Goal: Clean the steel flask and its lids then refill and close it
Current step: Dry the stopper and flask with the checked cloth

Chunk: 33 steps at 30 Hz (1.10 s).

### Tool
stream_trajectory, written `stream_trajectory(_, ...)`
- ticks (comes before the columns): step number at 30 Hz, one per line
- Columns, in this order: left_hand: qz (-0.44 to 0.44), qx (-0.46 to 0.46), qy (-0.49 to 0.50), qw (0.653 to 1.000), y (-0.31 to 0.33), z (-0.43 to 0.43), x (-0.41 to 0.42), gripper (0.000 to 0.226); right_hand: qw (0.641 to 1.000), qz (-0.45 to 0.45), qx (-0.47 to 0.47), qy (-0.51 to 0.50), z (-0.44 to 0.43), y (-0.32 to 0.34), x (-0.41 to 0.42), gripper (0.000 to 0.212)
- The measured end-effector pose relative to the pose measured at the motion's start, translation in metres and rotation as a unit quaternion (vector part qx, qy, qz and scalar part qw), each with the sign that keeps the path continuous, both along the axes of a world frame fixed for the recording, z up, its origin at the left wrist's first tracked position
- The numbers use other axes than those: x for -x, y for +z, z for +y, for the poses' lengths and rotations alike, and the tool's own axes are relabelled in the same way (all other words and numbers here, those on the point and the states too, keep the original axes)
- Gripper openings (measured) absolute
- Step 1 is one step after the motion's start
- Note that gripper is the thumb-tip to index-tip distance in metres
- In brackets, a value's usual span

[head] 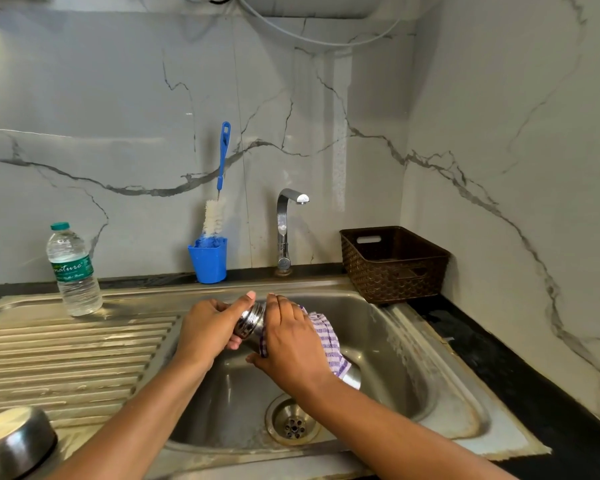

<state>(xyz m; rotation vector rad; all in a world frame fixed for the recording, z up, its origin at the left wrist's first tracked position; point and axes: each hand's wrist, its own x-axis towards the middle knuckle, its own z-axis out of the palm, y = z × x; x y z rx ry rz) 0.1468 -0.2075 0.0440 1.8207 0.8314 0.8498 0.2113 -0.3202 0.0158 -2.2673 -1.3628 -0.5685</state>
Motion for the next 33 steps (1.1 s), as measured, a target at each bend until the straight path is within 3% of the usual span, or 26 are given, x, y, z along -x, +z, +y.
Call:
stream_trajectory(11, -0.065, -0.012, -0.010, 0.998, 0.019, 0.014, 0.014, 0.038, 1.000, 0.019, 0.005, 0.022, -0.011, 0.002, -0.028, 0.086)
stream_trajectory(14, -0.067, -0.010, -0.046, 0.997, 0.022, 0.013, 0.017, 0.055, 0.999, 0.036, 0.002, 0.034, -0.015, 0.006, -0.031, 0.081)
stream_trajectory(16, -0.108, 0.015, -0.099, 0.989, 0.027, 0.012, 0.019, 0.072, 0.993, 0.106, -0.046, 0.032, -0.018, 0.012, -0.033, 0.076)
stream_trajectory(18, -0.127, 0.015, -0.143, 0.981, 0.028, 0.015, 0.020, 0.079, 0.965, 0.225, -0.129, 0.039, -0.024, 0.019, -0.033, 0.069)
stream_trajectory(21, -0.063, -0.033, -0.218, 0.973, 0.020, 0.015, 0.021, 0.065, 0.882, 0.408, -0.212, 0.109, -0.032, 0.025, -0.035, 0.057)
stream_trajectory(24, -0.035, -0.018, -0.284, 0.958, 0.011, 0.010, 0.020, 0.086, 0.825, 0.489, -0.217, 0.183, -0.035, 0.023, -0.041, 0.062)
stream_trajectory(26, -0.050, 0.000, -0.311, 0.949, 0.009, 0.005, 0.017, 0.087, 0.813, 0.503, -0.202, 0.214, -0.032, 0.020, -0.040, 0.069)
stream_trajectory(30, -0.085, 0.026, -0.306, 0.948, 0.007, -0.003, 0.013, 0.093, 0.803, 0.515, -0.183, 0.239, -0.025, 0.014, -0.036, 0.063)
stream_trajectory(33, -0.102, 0.037, -0.284, 0.953, 0.003, 0.001, 0.013, 0.093, 0.820, 0.491, -0.173, 0.237, -0.026, 0.016, -0.036, 0.052)
